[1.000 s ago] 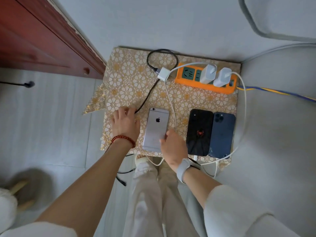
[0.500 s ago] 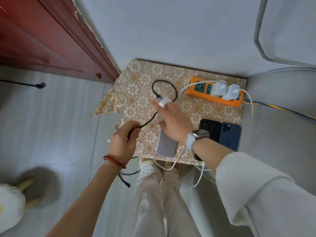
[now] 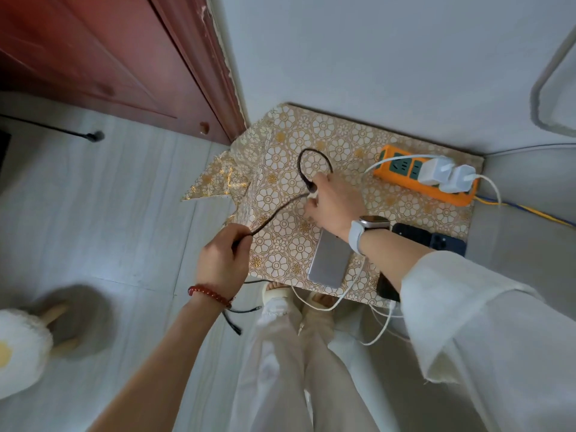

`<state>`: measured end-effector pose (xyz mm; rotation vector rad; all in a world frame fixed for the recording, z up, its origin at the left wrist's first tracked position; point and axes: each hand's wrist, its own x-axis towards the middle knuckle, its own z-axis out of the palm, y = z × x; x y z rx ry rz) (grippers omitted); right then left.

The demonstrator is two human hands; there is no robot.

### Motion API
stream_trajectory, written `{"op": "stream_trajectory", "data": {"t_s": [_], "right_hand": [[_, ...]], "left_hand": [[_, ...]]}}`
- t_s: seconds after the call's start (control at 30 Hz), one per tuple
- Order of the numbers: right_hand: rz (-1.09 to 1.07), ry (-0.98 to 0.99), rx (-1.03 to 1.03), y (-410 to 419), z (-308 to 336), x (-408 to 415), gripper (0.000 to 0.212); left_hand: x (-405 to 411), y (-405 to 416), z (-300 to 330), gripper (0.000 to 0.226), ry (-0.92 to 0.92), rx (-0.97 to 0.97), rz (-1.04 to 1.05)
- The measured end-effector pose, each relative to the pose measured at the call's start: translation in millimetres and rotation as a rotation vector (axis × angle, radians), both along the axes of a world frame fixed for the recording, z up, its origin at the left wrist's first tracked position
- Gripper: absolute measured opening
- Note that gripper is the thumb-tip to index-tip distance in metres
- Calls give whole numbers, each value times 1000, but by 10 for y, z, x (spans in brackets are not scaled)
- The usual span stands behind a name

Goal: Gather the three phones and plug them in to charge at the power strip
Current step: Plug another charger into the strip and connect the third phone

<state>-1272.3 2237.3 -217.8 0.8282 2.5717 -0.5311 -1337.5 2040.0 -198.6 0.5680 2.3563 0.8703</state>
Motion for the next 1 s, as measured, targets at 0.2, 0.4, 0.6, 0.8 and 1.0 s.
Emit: {"op": "stream_trajectory", "data": {"t_s": [0.2, 0.4, 0.6, 0.8, 1.0], "right_hand": [[157, 192, 128, 688, 579, 16, 36], [155, 49, 56, 1392, 785, 430, 37], [218, 11, -96, 1475, 836, 652, 38], [471, 12, -167, 1451, 889, 731, 39], [445, 58, -95, 1585, 1006, 869, 36]], "left_hand": [[67, 298, 28, 21, -64, -20, -20], [-145, 739, -165, 27, -73, -198, 278], [-209, 898, -166, 50, 3, -306, 247], [152, 1404, 251, 92, 356, -76, -474], [243, 1577, 266, 30, 535, 74, -664]]}}
